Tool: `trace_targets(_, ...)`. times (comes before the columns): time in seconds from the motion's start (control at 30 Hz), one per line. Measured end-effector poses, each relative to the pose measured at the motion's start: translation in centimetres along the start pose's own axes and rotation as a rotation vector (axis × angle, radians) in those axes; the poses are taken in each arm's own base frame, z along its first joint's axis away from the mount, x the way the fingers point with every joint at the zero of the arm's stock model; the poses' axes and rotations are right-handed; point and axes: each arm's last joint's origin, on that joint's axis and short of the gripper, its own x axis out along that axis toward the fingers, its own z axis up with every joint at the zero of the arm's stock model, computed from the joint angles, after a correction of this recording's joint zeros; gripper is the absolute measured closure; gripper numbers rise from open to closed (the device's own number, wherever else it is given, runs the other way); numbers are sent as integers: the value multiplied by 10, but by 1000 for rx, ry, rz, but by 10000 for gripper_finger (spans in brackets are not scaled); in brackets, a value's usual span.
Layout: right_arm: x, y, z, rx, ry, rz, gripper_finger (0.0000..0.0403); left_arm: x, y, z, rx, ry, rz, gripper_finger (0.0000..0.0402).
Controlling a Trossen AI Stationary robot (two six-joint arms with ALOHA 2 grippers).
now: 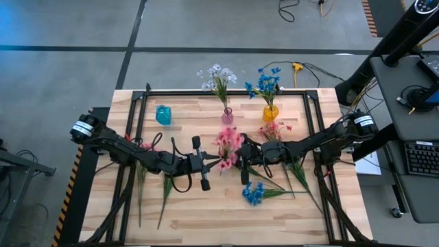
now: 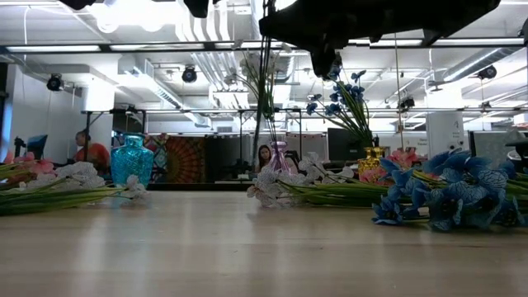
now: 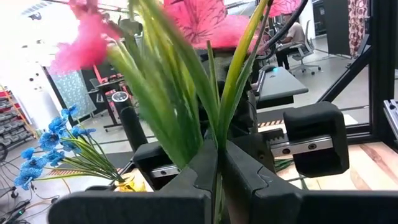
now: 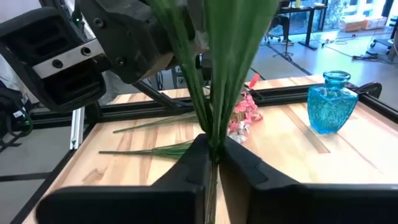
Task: Sort flowers into vase by color
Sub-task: Put the middle pink flowers into the blue vase
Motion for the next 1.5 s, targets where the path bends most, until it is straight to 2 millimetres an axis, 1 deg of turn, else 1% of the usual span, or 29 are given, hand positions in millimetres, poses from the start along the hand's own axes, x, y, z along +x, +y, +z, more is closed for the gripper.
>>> trace_targets(0.2, 0, 0, 0, 1, 1, -1, 386, 0, 1, 0, -30, 8, 24, 399)
trace_targets(0.3, -1, 0, 0, 1, 5, -1, 386, -1, 1, 0, -50, 12, 26, 377)
trace_targets(0.4, -2, 0, 2, 0, 4, -2, 386, -1, 2, 1, -55, 17, 26, 339)
trace_targets(0.7, -14, -2, 13, -16, 37, -28, 386, -3, 2, -3, -55, 74, 17, 195)
trace_targets(0.8, -16, -2, 14, -29, 52, -37, 386, -2, 4, -4, -79, 83, 23, 162)
trace_targets(0.87, -17, -2, 15, -34, 55, -38, 386, 0, 7, -5, -111, 83, 38, 146)
trace_targets(1.0, -17, -2, 15, -39, 55, -38, 386, 6, 17, -8, -132, 86, 59, 137)
trace_targets(1.13, -16, -3, 14, -41, 59, -40, 386, 11, 22, -8, -146, 53, -52, 143)
trace_targets(1.23, -16, -3, 12, -43, 64, -51, 386, 13, 27, -8, -157, 47, -54, 151)
trace_targets(1.4, -16, -3, 12, -44, 65, -57, 386, 15, 28, -8, -162, 30, -89, 159)
trace_targets(1.5, -16, -3, 12, -50, 66, -60, 386, 18, 26, -11, -171, 13, -122, 160)
